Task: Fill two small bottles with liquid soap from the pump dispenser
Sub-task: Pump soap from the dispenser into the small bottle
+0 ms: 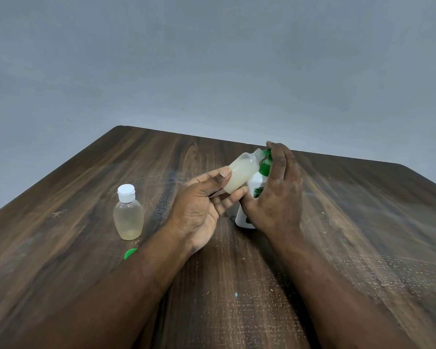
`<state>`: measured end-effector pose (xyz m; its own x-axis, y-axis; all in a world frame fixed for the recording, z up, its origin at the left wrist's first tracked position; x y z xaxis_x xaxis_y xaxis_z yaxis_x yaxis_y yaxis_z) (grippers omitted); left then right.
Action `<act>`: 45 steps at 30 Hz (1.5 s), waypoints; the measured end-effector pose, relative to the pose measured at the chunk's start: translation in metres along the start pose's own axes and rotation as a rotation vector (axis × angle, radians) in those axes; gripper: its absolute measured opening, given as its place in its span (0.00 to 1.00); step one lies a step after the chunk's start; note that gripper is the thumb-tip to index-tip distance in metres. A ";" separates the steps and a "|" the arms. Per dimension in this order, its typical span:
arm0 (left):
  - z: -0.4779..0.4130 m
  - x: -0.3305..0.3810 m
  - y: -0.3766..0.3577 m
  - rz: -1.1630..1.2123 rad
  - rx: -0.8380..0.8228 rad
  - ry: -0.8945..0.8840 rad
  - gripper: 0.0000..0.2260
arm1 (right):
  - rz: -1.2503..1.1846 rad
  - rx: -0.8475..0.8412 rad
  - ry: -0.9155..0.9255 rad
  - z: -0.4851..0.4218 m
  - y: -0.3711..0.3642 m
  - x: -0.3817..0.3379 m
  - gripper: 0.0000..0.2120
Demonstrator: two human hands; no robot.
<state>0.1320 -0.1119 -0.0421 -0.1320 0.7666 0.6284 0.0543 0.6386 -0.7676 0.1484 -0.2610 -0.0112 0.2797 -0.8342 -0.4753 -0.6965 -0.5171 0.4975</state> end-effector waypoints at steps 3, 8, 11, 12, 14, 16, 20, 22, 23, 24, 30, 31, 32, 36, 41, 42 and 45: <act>0.001 0.001 -0.001 -0.019 -0.011 0.000 0.17 | -0.009 0.011 0.006 0.000 0.001 0.000 0.44; 0.002 0.002 -0.001 -0.009 0.007 -0.008 0.19 | 0.019 0.004 -0.008 0.003 -0.001 -0.001 0.44; 0.003 0.002 0.000 -0.015 0.005 -0.016 0.22 | 0.022 0.000 -0.007 0.004 0.000 0.000 0.44; 0.002 0.002 0.000 -0.019 0.003 -0.018 0.22 | 0.023 -0.003 -0.004 0.003 0.000 0.000 0.44; 0.002 0.002 0.000 -0.029 -0.004 -0.021 0.22 | 0.022 -0.009 0.000 0.001 0.001 0.000 0.44; 0.002 0.002 -0.001 -0.051 -0.015 -0.021 0.21 | 0.018 -0.006 0.001 0.000 0.002 0.000 0.44; 0.003 0.003 -0.001 -0.085 -0.021 -0.019 0.20 | 0.012 -0.016 -0.005 0.000 0.002 -0.002 0.43; 0.003 0.003 -0.001 -0.081 -0.016 -0.018 0.19 | 0.010 -0.023 -0.011 0.000 0.001 -0.001 0.44; 0.003 0.003 -0.002 -0.077 -0.015 -0.019 0.18 | 0.005 -0.024 -0.014 0.000 0.000 -0.001 0.44; 0.003 0.002 -0.002 -0.071 -0.011 -0.020 0.18 | -0.002 -0.025 -0.019 0.001 0.000 -0.001 0.45; 0.003 0.002 0.000 -0.061 0.001 -0.024 0.17 | 0.003 -0.033 -0.024 0.005 0.001 0.000 0.46; 0.003 0.002 0.000 -0.063 -0.002 -0.025 0.17 | 0.004 -0.034 -0.022 0.005 0.001 0.001 0.45; 0.004 0.002 -0.001 -0.063 -0.003 -0.025 0.17 | 0.001 -0.032 -0.019 0.004 0.001 0.001 0.45; 0.004 0.004 -0.003 -0.044 -0.015 -0.030 0.20 | -0.015 -0.011 0.016 0.000 0.004 0.000 0.43; 0.002 0.003 -0.003 -0.038 -0.023 -0.034 0.20 | -0.014 -0.012 0.021 0.000 0.004 0.000 0.43; 0.002 0.003 -0.003 -0.041 -0.026 -0.033 0.20 | -0.022 -0.008 0.022 0.000 0.004 0.000 0.43; 0.003 0.002 -0.002 -0.038 -0.023 -0.030 0.18 | -0.025 -0.008 0.004 0.003 0.002 0.002 0.45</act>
<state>0.1290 -0.1119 -0.0397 -0.1638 0.7396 0.6528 0.0710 0.6689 -0.7399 0.1454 -0.2628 -0.0129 0.2999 -0.8215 -0.4850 -0.6841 -0.5395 0.4909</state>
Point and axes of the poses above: each hand's wrist, its own z-axis away from the middle knuckle, its own y-axis out of the back of the hand, x = y × z, the point moved 6 cm from there along -z, towards the middle knuckle, and after that the axes turned 12 degrees about -y, right-handed, at the moved point
